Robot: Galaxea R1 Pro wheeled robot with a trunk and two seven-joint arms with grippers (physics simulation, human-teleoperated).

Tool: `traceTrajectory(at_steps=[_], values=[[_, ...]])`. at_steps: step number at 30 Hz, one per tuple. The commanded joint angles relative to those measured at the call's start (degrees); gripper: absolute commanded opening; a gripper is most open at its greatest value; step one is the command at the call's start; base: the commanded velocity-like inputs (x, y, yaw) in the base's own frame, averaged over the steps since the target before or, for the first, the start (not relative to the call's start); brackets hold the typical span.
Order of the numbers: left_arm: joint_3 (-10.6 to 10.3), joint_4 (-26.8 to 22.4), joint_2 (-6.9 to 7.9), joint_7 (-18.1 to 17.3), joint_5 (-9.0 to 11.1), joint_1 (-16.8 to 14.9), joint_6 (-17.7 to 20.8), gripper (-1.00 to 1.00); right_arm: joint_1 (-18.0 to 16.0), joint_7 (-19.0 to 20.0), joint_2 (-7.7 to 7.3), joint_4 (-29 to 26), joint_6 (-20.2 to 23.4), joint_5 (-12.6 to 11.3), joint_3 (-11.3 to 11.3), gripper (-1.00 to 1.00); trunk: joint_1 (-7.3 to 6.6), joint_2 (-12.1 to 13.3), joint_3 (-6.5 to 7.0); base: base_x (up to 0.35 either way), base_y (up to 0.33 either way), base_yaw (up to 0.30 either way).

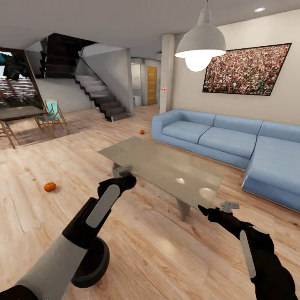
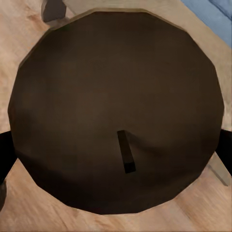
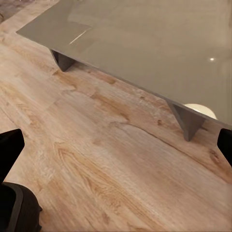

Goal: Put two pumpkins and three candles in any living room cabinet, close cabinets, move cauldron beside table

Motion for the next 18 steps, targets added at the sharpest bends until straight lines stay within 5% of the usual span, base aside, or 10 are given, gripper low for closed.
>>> traceTrajectory(at_steps=[1, 5, 18], values=[[1.5, 0.05, 0.6, -0.07, 0.68, 0.01, -0.27, -1.0, 0.0, -0.06, 0.12, -0.08, -0.01, 0.03, 0.0, 1.0, 0.0, 0.0, 0.0, 0.0, 0.0, 0.102], [3.24, 0.62, 1.19, -0.07, 0.61, 0.01, -0.05, -1.0, 0.0, -0.2, 0.32, -0.1, -0.01, 0.07, 0.0, 1.0, 0.0, 0.0, 0.0, 0.0, 0.0, 0.221], [3.22, 1.06, 1.02, -0.23, 0.62, 0.01, -0.05, -1.0, 0.0, -0.23, 0.35, -0.19, -0.01, 0.08, 0.09, 1.0, 0.0, 0.0, 0.0, 0.0, 0.0, 0.285]])
